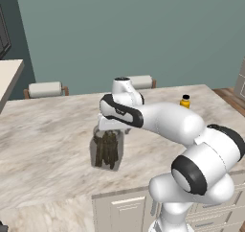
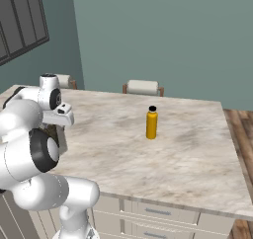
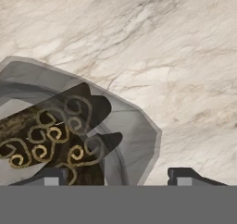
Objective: Pick the jar and jar from the dining table and place them in the open cabinet. Close the cabinet after placing the objects.
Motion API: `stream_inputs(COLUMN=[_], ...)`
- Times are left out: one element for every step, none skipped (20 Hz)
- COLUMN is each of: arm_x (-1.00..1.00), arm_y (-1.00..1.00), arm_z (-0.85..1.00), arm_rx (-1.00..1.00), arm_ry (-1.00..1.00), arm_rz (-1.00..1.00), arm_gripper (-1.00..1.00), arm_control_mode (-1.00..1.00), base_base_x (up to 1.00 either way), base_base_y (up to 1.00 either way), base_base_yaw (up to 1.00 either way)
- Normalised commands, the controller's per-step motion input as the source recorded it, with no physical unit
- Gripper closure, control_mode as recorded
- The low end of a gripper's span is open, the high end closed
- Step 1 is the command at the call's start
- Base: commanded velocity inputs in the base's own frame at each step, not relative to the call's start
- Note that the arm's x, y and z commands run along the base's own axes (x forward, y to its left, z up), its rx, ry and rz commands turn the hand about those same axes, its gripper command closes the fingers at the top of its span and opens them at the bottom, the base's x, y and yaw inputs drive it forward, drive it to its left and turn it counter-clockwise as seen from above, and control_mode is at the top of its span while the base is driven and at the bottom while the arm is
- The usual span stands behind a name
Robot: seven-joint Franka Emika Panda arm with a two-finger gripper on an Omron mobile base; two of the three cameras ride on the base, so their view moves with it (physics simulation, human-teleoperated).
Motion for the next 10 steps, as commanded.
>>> stream_inputs(arm_x=[0.0,0.0,0.0,0.0,0.0,0.0,0.0,0.0,0.0,0.0], arm_y=[0.0,0.0,0.0,0.0,0.0,0.0,0.0,0.0,0.0,0.0], arm_z=[0.0,0.0,0.0,0.0,0.0,0.0,0.0,0.0,0.0,0.0], arm_rx=[0.0,0.0,0.0,0.0,0.0,0.0,0.0,0.0,0.0,0.0], arm_ry=[0.0,0.0,0.0,0.0,0.0,0.0,0.0,0.0,0.0,0.0], arm_rz=[0.0,0.0,0.0,0.0,0.0,0.0,0.0,0.0,0.0,0.0], arm_gripper=[1.0,1.0,1.0,1.0,1.0,1.0,1.0,1.0,1.0,1.0], arm_control_mode=[-1.0,-1.0,-1.0,-1.0,-1.0,-1.0,-1.0,-1.0,-1.0,-1.0], base_base_x=[0.0,0.0,0.0,0.0,0.0,0.0,0.0,0.0,0.0,0.0], base_base_y=[0.0,0.0,0.0,0.0,0.0,0.0,0.0,0.0,0.0,0.0], base_base_yaw=[0.0,0.0,0.0,0.0,0.0,0.0,0.0,0.0,0.0,0.0])
